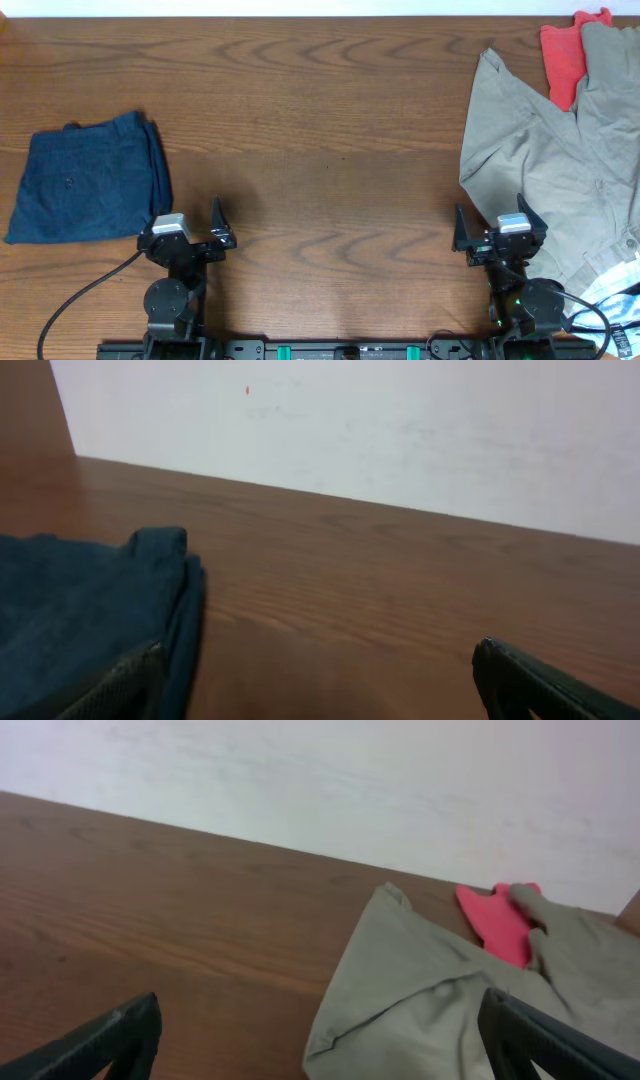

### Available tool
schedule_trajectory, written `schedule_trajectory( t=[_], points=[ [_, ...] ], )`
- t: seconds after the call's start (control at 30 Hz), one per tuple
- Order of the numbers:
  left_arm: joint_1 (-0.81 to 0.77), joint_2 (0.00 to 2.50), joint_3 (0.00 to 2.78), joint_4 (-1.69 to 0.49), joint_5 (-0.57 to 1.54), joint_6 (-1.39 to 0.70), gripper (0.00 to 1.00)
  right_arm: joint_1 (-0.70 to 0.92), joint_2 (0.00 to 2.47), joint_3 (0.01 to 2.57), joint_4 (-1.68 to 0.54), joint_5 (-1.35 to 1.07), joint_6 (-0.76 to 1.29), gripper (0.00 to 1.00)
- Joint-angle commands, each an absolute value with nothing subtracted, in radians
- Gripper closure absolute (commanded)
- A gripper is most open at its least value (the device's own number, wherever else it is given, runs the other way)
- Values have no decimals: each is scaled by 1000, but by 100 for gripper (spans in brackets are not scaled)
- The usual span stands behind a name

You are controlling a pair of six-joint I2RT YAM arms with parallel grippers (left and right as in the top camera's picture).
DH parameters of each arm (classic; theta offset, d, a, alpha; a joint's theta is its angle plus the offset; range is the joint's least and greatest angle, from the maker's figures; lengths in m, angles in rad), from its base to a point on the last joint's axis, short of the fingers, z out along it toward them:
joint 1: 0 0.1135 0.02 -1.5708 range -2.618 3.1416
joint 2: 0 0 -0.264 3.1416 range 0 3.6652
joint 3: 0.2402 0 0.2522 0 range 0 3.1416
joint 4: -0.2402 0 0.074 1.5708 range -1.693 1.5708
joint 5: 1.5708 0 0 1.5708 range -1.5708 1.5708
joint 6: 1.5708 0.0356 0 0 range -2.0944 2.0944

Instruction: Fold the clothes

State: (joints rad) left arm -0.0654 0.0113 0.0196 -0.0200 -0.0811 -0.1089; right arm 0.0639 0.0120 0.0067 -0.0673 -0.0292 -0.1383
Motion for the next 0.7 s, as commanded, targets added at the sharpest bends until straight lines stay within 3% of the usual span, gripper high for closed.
schedule_trajectory(
  t=[0.0, 0.37, 0.67],
  points=[
    [-60, 18, 9, -73, -51, -155, 2, 72, 7, 6, -72, -27, -68, 1],
    [-60, 233, 242, -262, 42, -186, 2, 72, 86, 138, -262, 59, 9, 1],
    [-60, 570, 565, -539, 139, -193, 2, 71, 472, 416, -434, 124, 22, 1]
  ],
)
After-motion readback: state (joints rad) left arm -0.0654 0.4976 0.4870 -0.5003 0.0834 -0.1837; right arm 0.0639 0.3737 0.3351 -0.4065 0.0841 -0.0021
